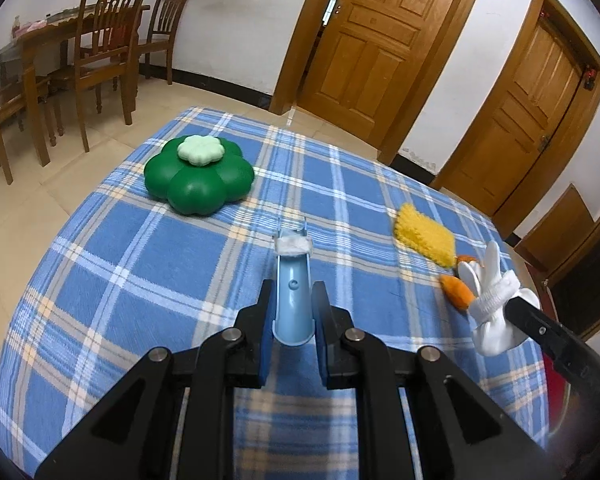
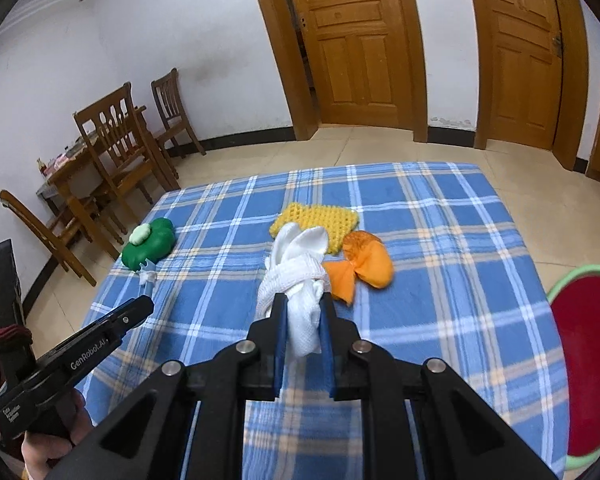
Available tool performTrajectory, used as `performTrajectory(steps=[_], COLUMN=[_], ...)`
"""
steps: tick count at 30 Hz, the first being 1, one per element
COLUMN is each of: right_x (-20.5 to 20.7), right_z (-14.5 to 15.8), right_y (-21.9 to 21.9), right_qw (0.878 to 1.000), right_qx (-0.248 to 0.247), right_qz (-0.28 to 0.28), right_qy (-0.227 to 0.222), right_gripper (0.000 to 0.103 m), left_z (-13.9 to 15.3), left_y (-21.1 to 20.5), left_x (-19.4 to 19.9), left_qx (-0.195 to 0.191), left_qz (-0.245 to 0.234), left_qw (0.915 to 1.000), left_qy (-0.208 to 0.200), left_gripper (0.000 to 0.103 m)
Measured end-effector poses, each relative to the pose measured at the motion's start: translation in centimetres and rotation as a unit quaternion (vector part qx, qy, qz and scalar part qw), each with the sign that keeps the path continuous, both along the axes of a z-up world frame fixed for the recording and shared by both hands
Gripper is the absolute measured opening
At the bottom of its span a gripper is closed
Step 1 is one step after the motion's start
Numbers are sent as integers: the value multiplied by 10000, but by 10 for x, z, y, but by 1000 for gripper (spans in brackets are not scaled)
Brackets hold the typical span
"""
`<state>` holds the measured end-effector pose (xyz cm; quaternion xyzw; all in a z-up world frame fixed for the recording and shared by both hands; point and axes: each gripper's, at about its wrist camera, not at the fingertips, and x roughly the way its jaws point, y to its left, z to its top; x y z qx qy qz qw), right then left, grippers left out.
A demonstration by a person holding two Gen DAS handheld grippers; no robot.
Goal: Collect trash
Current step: 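Carry the blue piece and white bunny in both tools over the red bucket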
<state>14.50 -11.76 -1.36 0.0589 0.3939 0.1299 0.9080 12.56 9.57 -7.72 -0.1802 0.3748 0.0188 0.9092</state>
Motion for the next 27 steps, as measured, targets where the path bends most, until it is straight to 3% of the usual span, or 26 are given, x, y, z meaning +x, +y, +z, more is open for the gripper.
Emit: performTrajectory(steps=[27], right_x=[-88], right_z=[22], right_y=[-133], right_qw=[9890], right_qx=[498], right_qz=[-1355], right_qy=[-320], right_gripper=[17], left_z=[41], left_y=[-74], left_x=[-39], left_qx=[-315], left_qz=[-993], left_qw=[9946], left_qy=[-35], left_gripper=[17])
